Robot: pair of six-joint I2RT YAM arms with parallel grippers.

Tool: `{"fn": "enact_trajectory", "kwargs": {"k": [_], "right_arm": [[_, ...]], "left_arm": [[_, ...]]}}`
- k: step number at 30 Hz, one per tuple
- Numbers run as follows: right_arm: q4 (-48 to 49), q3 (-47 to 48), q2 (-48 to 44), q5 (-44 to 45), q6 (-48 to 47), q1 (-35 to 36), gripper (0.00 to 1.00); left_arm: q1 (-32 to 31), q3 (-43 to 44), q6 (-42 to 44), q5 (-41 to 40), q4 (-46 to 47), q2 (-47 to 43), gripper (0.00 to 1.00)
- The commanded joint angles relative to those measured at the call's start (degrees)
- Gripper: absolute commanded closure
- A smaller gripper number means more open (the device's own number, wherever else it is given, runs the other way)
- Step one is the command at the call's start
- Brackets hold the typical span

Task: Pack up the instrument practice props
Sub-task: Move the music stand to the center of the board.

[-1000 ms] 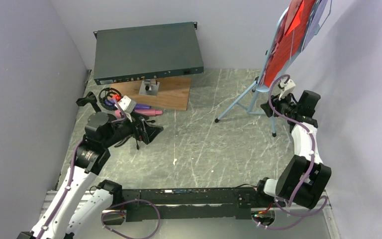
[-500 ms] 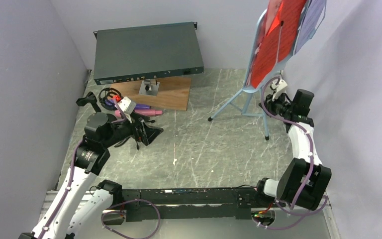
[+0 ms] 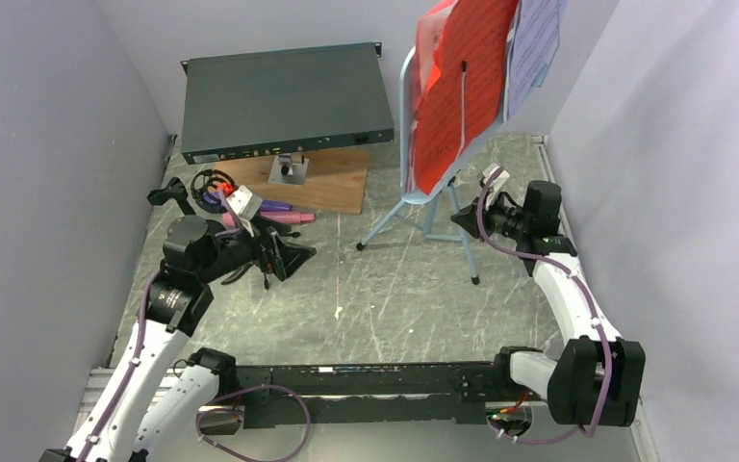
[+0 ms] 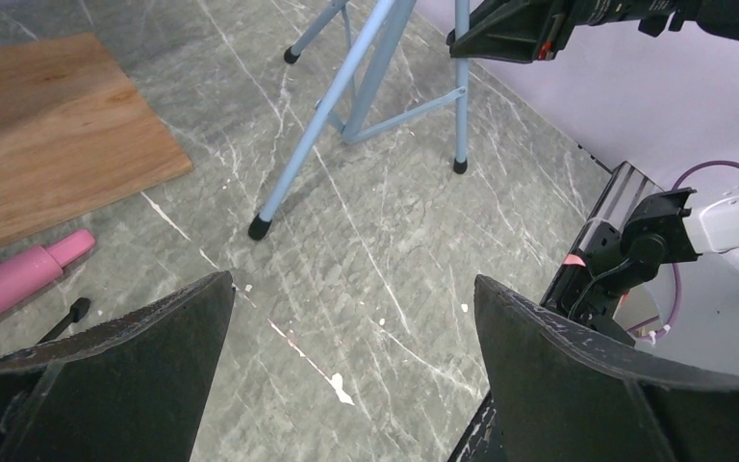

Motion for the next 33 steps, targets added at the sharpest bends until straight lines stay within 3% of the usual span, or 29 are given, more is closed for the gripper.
{"fn": "enact_trajectory", "kwargs": {"k": [1, 5, 12, 26, 29, 33], "right_arm": [[1.23, -2.87, -0.51, -5.77, 6.62, 4.45, 0.96], [2.1, -3.91, -0.13, -7.54, 6.6, 7.34, 0.91], [-0.26, -5.26, -0.79, -11.85, 2.04, 10.14, 0.68], [-10.76, -4.26, -1.45, -20.47, -10.36, 12.01, 0.33], [-15.86, -2.61, -1.98, -20.16, -15.11, 10.8, 0.23], [-17.82, -1.96, -3.35, -20.28, -16.89, 7.37, 0.19]], "left_arm": [[1.11, -0.78, -1.61, 5.41, 3.33, 0.64, 0.01], [1.99, -1.38, -2.27, 8.13, 5.7, 1.15, 0.01], [3.25, -1.8, -3.1, 10.37, 7.52, 2.03, 0.0], [4.51, -3.35, -5.62, 15.76, 12.74, 1.63, 0.01], [4.6, -4.25, -8.38, 17.53, 16.98, 0.6, 0.01], [4.51, -5.57, -17.17, 17.48, 24.51, -1.66, 0.01]]}}
